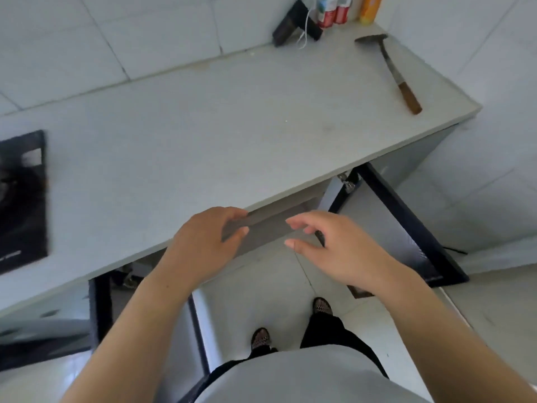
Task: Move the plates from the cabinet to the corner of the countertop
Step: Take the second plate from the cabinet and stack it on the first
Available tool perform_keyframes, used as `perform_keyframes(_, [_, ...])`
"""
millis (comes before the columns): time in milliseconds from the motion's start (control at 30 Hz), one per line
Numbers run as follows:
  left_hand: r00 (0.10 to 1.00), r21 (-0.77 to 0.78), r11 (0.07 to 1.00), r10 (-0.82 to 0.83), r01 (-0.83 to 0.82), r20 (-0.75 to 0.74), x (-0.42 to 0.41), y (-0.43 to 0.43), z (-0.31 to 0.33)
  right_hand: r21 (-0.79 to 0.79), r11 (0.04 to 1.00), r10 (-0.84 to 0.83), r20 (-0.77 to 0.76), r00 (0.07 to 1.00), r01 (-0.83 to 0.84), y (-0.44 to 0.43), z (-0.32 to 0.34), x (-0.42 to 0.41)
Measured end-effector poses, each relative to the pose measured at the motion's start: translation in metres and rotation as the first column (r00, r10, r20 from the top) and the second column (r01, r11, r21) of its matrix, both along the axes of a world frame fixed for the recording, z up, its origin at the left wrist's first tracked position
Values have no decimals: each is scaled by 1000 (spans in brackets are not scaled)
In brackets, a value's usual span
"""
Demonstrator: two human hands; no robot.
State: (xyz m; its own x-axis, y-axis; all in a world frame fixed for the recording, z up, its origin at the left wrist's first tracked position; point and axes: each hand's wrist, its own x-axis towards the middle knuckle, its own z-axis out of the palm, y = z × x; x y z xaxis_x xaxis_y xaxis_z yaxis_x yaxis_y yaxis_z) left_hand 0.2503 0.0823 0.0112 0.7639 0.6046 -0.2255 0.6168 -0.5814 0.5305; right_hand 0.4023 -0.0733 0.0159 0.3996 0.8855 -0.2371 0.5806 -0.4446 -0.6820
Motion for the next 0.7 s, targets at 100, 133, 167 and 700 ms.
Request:
perform_keyframes(100, [991, 9, 991, 135, -135, -23, -2, -4, 3, -22, 989, 148, -31, 988, -149, 14, 2, 23])
perform_keyframes(133, [983, 10, 984, 179, -178, -35, -2, -7, 4, -26, 980, 194, -31, 981, -195, 20, 3, 32])
perform_keyframes(167, [975, 7, 976, 218, -218, -52, -2, -10, 4, -26, 972, 234, -26, 972, -235, 25, 5, 41])
perform_keyframes(700, [817, -33, 827, 546, -561, -189, 22, -49, -54, -92, 772, 620, -111, 777, -629, 69, -68, 86])
